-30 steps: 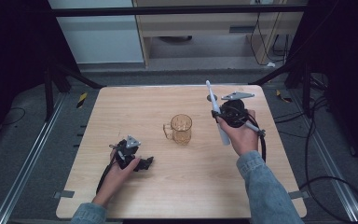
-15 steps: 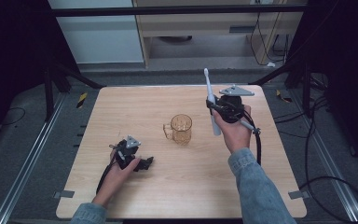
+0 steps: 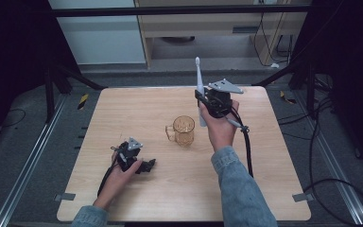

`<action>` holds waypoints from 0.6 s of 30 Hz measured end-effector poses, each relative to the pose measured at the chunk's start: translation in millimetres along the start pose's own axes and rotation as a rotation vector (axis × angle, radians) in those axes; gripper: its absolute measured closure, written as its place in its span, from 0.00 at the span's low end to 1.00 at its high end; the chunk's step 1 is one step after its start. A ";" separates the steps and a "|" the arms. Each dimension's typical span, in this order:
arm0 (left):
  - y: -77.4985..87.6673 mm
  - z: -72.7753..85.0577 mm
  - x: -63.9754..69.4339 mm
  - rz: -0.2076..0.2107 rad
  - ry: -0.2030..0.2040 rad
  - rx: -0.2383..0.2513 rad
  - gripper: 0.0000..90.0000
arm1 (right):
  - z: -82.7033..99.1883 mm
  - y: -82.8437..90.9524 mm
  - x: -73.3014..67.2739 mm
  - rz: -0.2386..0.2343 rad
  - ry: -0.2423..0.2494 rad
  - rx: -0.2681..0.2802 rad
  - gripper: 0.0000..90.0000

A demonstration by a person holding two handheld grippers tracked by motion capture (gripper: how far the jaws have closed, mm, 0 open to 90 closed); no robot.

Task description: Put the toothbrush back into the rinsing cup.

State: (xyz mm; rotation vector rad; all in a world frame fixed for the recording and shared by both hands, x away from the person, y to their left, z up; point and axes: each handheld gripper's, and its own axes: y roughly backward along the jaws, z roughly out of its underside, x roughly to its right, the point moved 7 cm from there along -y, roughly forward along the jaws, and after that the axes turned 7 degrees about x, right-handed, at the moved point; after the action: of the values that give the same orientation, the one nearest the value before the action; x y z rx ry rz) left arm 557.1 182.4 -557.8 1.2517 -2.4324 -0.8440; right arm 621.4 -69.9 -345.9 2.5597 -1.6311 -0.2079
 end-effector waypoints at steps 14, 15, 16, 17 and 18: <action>-0.3 -0.3 0.0 -0.001 0.001 0.004 0.00 | -9.3 -14.6 -28.7 -0.012 -0.017 0.092 0.75; -0.3 -0.3 0.0 -0.001 0.001 0.004 0.00 | -9.0 -15.0 -29.1 -0.009 -0.015 0.094 0.75; -0.3 -0.3 0.0 -0.001 0.001 0.004 0.00 | -9.0 -15.7 -30.3 -0.007 -0.013 0.100 0.75; -0.3 -0.3 0.0 -0.001 0.001 0.004 0.00 | -8.9 -15.8 -30.5 -0.006 -0.012 0.103 0.75; -0.3 -0.3 0.0 -0.001 0.001 0.004 0.00 | -9.2 -15.8 -30.9 -0.002 -0.011 0.109 0.75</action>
State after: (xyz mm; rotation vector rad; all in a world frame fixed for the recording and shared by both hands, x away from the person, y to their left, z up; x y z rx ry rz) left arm 557.4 182.2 -557.7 1.2540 -2.4343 -0.8397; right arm 624.2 -35.0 -337.4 2.6442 -1.6891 -0.1369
